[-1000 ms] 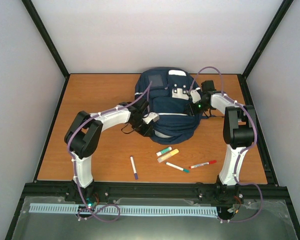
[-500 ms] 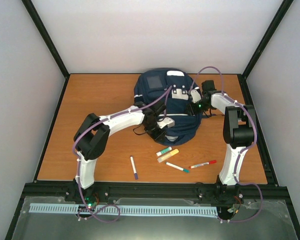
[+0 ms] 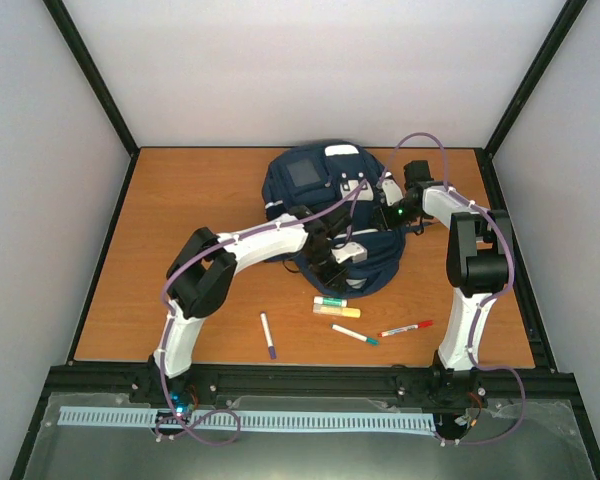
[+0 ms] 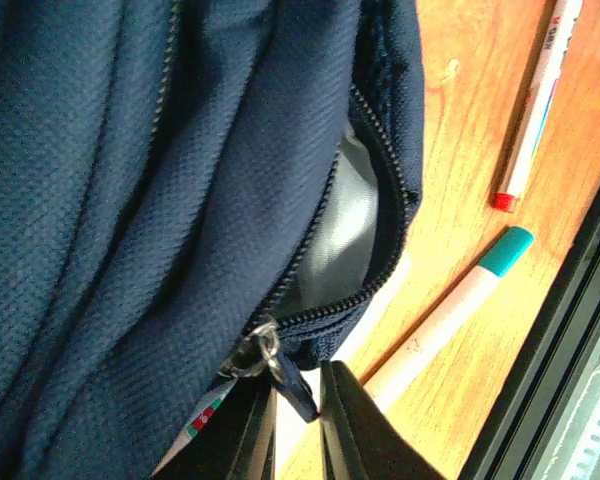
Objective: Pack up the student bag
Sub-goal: Zip the student bag at the center of the board.
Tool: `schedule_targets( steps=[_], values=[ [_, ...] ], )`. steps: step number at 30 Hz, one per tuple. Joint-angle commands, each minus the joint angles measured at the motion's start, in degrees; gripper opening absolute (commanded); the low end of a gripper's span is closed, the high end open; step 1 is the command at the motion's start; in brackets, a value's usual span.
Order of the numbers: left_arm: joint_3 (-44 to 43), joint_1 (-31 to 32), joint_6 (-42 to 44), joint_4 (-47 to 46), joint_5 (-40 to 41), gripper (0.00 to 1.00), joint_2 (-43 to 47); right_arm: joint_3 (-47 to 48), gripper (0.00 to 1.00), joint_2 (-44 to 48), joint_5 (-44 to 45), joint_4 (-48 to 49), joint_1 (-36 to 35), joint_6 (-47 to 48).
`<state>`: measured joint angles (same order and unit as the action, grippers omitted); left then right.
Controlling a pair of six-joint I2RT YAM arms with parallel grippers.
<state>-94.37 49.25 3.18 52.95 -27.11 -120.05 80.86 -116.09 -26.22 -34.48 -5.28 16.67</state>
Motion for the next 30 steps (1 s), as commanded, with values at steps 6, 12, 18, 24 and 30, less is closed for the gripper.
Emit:
schedule_targets(
  steps=[6,12,18,24,30],
  values=[
    [-0.02,0.20,0.82,-2.64,2.45,0.39,10.62,-3.88,0.53,5.16,0.13,-9.18,-0.83,1.04],
    [7.12,-3.57,-2.49,-9.73,13.59,0.98,20.05,-5.88,0.65,12.68,0.14,-11.98,-0.27,3.91],
    [17.54,-7.21,-16.41,-23.37,40.42,1.00,29.25,-3.73,0.99,12.86,5.45,-9.23,2.02,1.10],
    [22.39,-8.74,-19.92,-27.02,46.33,1.00,33.59,6.97,1.00,3.65,4.73,-11.42,3.96,0.74],
    [34.25,-8.88,-20.19,-35.06,38.80,1.00,41.40,20.02,1.00,-8.94,0.89,-17.66,3.85,-0.13]
  ],
)
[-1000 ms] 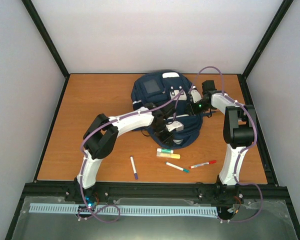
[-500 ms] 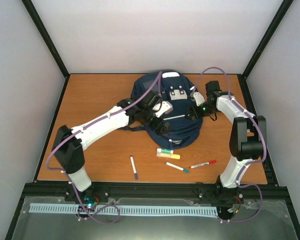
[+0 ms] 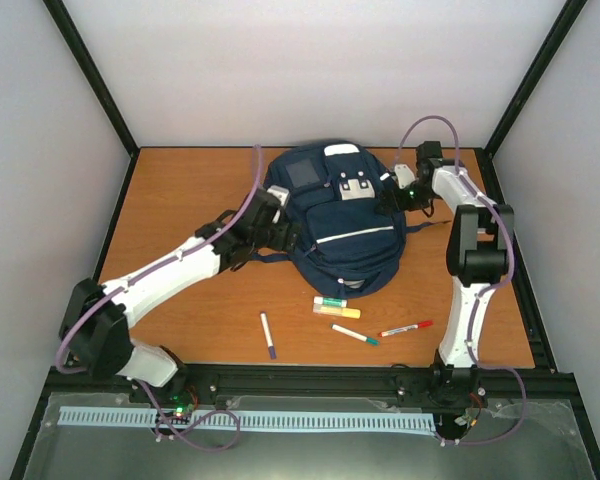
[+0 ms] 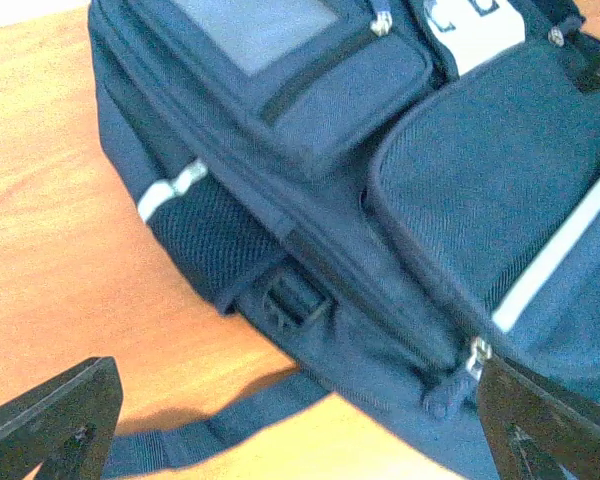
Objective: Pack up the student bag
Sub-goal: Zip the student bag at the center of the board.
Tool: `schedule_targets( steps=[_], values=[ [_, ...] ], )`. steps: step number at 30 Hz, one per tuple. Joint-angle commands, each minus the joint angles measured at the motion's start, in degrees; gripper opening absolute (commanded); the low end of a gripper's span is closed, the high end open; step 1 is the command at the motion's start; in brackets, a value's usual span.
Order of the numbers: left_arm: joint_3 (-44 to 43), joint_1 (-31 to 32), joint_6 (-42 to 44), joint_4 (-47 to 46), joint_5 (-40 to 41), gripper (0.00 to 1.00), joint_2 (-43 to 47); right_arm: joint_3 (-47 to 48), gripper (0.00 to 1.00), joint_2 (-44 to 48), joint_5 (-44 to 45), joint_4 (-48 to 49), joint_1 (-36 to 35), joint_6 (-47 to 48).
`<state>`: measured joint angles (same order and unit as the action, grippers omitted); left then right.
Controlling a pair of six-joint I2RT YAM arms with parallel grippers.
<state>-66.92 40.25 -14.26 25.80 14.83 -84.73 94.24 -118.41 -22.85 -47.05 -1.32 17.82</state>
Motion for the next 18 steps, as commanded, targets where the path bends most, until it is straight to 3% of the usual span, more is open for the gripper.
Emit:
schedule_targets(
  steps=[1,6,9,18],
  values=[
    [8.37,0.17,-3.26,-9.20,-4.59,1.00,7.66,8.65,0.99,-8.30,-2.86,-5.89,-0.13,-1.67],
    [10.65,0.18,-6.83,-8.82,-1.43,1.00,13.44,18.34,0.93,-16.31,-4.41,-8.58,-2.56,-1.40],
    [9.55,0.26,-5.16,-6.61,-7.33,1.00,14.66,23.20,0.92,-20.67,-4.88,-9.71,-5.53,-0.93],
    [11.04,1.23,-8.36,-0.98,0.88,1.00,18.52,42.53,0.91,-30.52,-2.78,-13.08,-12.17,0.34]
  ],
)
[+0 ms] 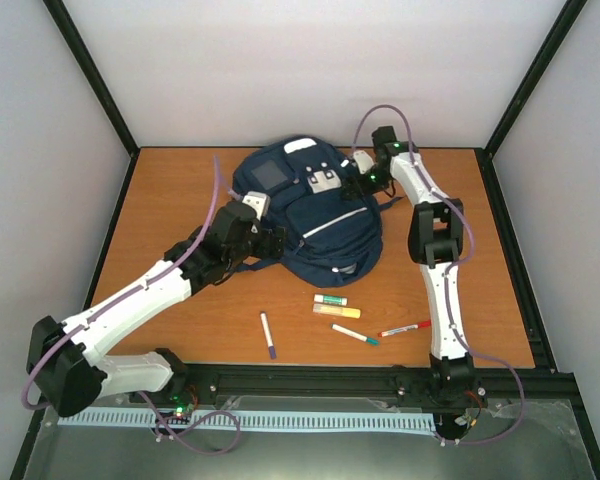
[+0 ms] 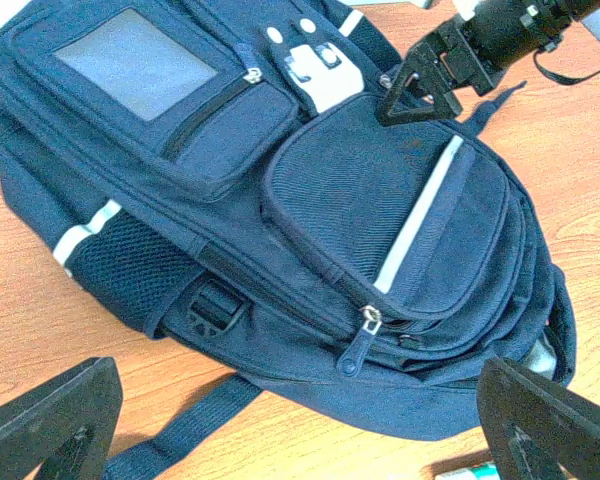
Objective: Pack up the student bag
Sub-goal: Zip the student bag at the center of the board.
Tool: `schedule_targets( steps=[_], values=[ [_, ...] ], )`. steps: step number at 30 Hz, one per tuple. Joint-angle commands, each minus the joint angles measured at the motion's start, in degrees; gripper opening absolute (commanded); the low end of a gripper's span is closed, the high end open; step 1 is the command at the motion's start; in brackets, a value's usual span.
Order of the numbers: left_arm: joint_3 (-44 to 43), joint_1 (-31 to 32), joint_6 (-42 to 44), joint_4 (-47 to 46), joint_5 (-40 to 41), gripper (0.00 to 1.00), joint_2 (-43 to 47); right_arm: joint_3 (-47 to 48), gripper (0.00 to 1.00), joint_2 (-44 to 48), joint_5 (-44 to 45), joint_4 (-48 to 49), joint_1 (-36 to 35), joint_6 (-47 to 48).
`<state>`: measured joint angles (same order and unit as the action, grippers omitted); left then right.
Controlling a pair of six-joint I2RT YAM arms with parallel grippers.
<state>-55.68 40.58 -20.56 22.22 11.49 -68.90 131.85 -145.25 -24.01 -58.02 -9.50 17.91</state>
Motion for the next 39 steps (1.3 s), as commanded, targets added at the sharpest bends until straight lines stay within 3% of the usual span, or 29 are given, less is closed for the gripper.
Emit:
schedule_targets(
  steps=[1,5,8,10,13,16,20,21,25,28,39],
  values=[
    [0.31,1.06,-2.10,2.74,5.23,1.00,3.44,6.32,0.91,-3.56,-1.73,-2.21,-3.97,-0.38],
    [-0.63,0.89,-0.17,5.09,12.11,1.00,4.55,7.57,0.92,1.40,0.98,-3.08,-3.96,-0.18],
    [-1.94,0.49,-8.02,8.03,26.15,1.00,2.51,5.03,0.91,9.90,2.93,-3.26,-3.27,-0.14],
    [-3.31,0.19,-7.68,7.98,27.76,1.00,0.36,1.04,0.91,16.58,4.88,-2.34,-2.94,-0.03],
    [-2.68,0.12,-2.86,3.03,21.15,1.00,-0.70,-8.51,0.88,27.75,4.63,0.07,-2.58,-0.30],
    [-1.81,-0.22,-1.21,0.32,12.38,0.96,-1.21,-15.57,0.81,36.50,-1.33,-1.94,-2.54,1.36],
    [-0.94,-0.24,1.36,-2.05,1.96,0.66,-3.70,-25.85,0.71,44.43,-8.83,-7.63,-3.03,4.58],
    [-0.99,-0.24,1.25,-2.00,0.29,0.63,-4.69,-30.06,0.68,46.59,-9.52,-8.06,-3.47,5.56],
    [-0.93,-0.27,-0.80,-1.66,-3.61,0.63,-8.52,-48.45,0.54,55.13,-9.76,-4.46,-7.43,8.51],
    [0.44,-0.32,-3.30,-2.91,-3.82,0.63,-10.05,-58.72,0.53,58.70,-8.97,-2.01,-11.20,10.06],
    [1.56,-0.32,-7.53,-4.85,-8.82,0.65,-15.32,-66.71,0.52,58.68,-11.51,1.06,-17.01,7.11]
  ],
)
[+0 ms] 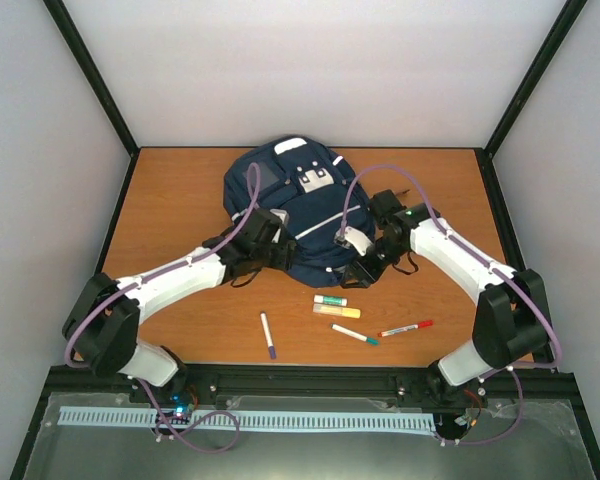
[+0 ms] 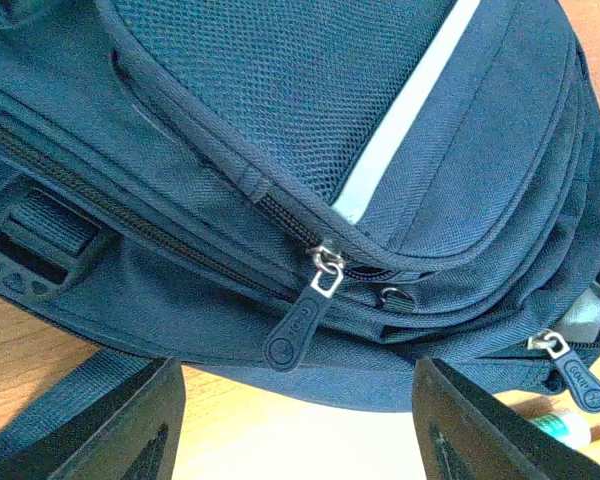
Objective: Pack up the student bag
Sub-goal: Zip the student bag at the center of the board.
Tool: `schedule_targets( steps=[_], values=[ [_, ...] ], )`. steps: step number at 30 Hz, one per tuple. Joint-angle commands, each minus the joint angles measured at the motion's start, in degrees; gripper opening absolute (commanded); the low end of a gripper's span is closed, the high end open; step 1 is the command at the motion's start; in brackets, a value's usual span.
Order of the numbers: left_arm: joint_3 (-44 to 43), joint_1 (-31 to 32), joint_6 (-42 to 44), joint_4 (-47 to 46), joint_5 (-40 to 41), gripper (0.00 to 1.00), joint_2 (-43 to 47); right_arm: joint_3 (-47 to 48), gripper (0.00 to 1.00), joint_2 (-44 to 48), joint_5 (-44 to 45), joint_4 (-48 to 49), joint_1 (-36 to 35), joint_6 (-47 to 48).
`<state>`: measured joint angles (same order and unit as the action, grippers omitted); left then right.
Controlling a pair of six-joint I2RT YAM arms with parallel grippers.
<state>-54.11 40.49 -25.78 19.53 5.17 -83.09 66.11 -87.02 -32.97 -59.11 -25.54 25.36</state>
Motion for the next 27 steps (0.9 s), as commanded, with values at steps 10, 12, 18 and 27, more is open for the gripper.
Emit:
schedule_targets(
  steps=[10,12,18,27],
  values=[
    [2.17,-0.24,-3.39,-5.31,-5.45,0.64,-3.09,1.15,0.41,-5.80,-2.00,3.61,-2.55,-2.53],
    [2.52,-0.24,-3.49,-5.61,-5.82,0.63,-3.55,1.62,0.41,-7.32,-1.48,3.78,-3.11,-2.91],
    [3.18,-0.25,-3.40,-6.70,-7.72,0.63,-4.63,2.77,0.40,-11.87,0.53,5.62,-3.64,-4.96],
    [3.19,-0.24,-3.65,-8.16,-8.97,0.63,-6.89,6.58,0.39,-17.56,4.60,7.71,-3.64,-8.78]
  ],
)
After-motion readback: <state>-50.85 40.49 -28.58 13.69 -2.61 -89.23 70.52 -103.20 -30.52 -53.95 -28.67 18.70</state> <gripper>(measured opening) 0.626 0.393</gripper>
